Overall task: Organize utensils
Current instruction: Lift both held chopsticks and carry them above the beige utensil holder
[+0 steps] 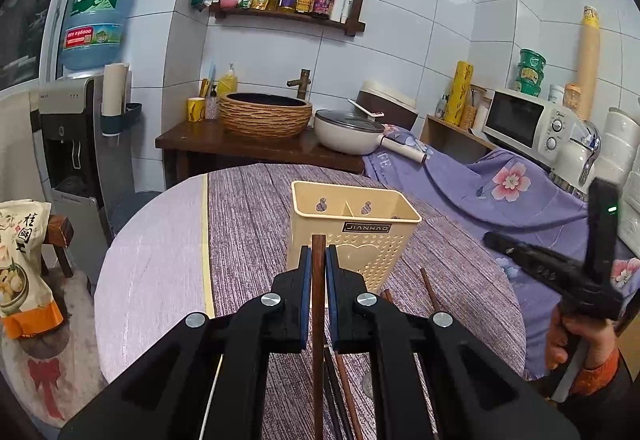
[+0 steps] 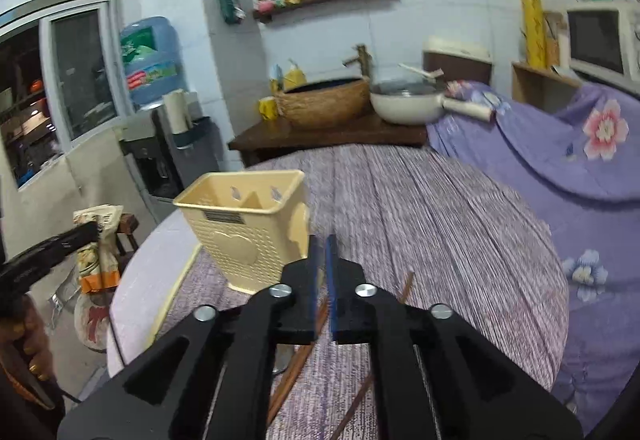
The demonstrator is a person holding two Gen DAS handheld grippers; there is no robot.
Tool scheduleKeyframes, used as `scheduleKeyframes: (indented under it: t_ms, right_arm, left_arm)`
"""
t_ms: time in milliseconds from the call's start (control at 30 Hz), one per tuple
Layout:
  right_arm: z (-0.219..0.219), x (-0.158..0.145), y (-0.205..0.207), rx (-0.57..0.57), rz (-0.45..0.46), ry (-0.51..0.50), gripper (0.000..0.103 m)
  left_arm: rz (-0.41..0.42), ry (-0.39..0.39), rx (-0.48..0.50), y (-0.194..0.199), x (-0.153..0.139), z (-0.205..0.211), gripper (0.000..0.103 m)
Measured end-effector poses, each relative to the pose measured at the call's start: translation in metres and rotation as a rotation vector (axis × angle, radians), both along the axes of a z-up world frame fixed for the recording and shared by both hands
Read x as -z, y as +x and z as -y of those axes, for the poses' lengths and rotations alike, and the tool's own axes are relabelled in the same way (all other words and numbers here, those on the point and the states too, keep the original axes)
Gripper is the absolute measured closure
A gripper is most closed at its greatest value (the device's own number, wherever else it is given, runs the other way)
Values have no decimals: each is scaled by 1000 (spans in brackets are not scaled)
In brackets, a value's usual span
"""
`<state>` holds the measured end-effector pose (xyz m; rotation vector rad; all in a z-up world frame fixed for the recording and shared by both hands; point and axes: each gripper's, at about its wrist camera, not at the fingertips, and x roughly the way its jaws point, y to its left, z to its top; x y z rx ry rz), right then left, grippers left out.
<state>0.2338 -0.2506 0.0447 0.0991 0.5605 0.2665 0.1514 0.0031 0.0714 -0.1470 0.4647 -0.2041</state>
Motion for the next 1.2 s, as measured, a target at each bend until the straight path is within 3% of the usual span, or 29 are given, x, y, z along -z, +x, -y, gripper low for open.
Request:
scheduleKeyframes:
  t_ms: [33, 67, 300, 533, 800, 900, 1000, 1200]
  right_arm:
    - [3, 10, 10, 46, -35, -13, 46]
    - [8, 20, 19, 71, -62, -4, 41]
    - [16, 95, 83, 169, -282, -60, 62]
    - [12, 127, 110, 223, -335, -111, 68]
    - [2, 129, 111, 241, -316, -212, 91]
    - [1, 128, 111, 237, -316, -213, 94]
    - [4, 127, 108, 206, -324, -141, 95]
    - [6, 96, 82, 134, -220, -30, 96]
  left_arm:
    - [1, 0, -1, 0, 0, 0, 96]
    - [3, 1, -1, -1, 0, -1, 96]
    - [6, -1, 0, -2, 0, -1, 96]
    - [12, 1, -2, -2, 0, 0, 96]
    - [10, -2, -3, -2, 1, 0, 96]
    - [11, -1, -2, -1, 1, 0, 96]
    - [11, 0, -1, -1, 2, 0, 96]
    - [14, -4, -2, -2, 1, 0, 96]
